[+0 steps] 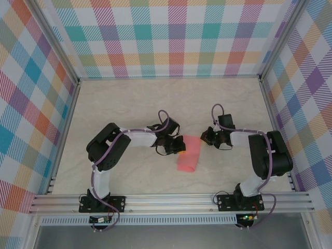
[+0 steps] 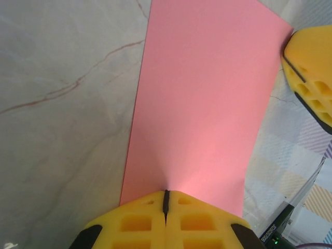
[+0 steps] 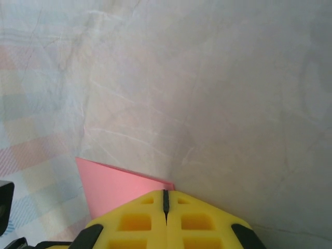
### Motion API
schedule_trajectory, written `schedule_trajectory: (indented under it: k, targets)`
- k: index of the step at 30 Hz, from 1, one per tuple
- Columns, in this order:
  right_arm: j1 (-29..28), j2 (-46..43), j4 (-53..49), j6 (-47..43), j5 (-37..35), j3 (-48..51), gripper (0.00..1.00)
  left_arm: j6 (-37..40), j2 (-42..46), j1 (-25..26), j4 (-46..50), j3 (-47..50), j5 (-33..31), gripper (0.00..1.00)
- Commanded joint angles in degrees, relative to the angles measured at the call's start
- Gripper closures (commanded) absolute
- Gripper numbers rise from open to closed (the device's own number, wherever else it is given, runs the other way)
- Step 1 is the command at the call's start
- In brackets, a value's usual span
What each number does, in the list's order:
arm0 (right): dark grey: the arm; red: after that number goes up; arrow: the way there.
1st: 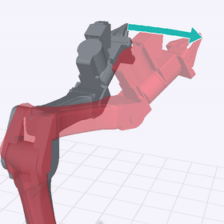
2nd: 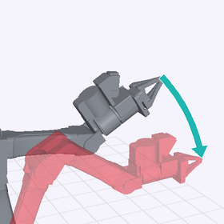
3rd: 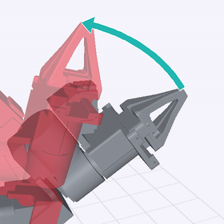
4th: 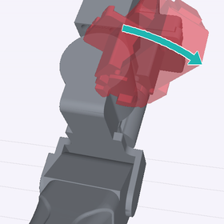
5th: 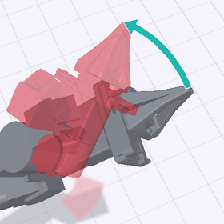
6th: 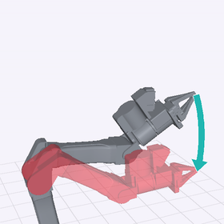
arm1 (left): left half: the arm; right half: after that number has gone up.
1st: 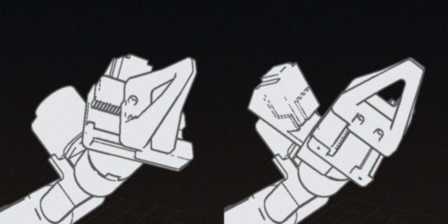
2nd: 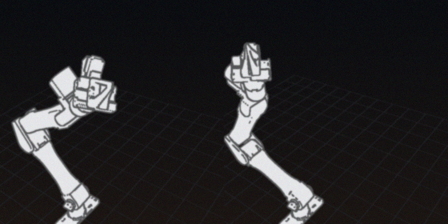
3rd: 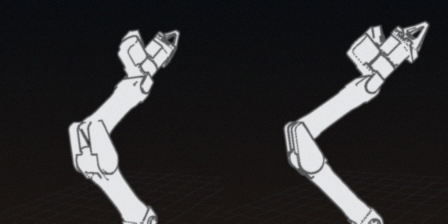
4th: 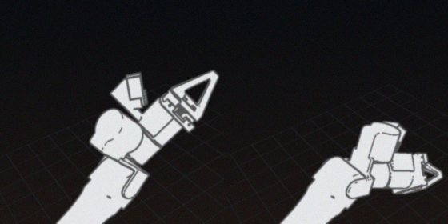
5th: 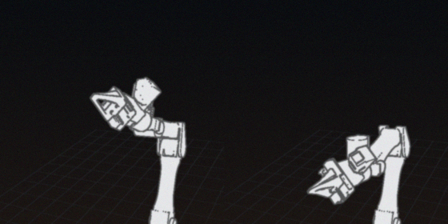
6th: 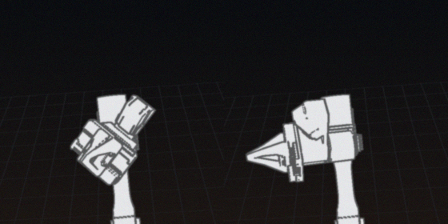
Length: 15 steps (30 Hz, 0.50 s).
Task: Fold a paper plane with a square sheet of paper (pick it up from the middle)
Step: Fold the square sheet of paper in half at the center of the table.
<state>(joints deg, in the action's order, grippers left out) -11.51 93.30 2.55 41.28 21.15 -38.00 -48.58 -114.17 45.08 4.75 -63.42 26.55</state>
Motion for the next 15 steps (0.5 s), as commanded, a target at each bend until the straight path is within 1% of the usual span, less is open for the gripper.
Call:
schedule_trajectory:
  k: [1,4,7,9,11,15]
  targets:
    - [0.47,-4.01,1.36,-0.07,-2.35,0.27,1.00,0.43,-8.35,0.77,17.46,6.39,-9.06,1.00]
    - [-1.73,-4.74,1.03,-1.01,0.77,0.55,1.00,0.62,-8.42,0.80,17.52,6.29,-9.07,1.00]
    - [-4.55,-2.65,0.71,-1.15,2.90,0.25,1.00,0.76,-8.57,0.74,17.61,6.02,-9.14,1.00]
    - [-5.14,-0.91,0.79,-0.78,3.78,0.14,1.00,0.68,-8.67,0.80,17.60,5.93,-9.15,1.00]
    - [-5.11,0.72,0.74,-0.58,3.84,-0.02,1.00,0.72,-8.70,0.80,17.70,5.93,-9.19,1.00]
    - [-4.32,2.25,-0.50,-0.93,1.57,-0.74,1.00,0.76,-8.57,0.78,17.85,6.02,-9.33,1.00]
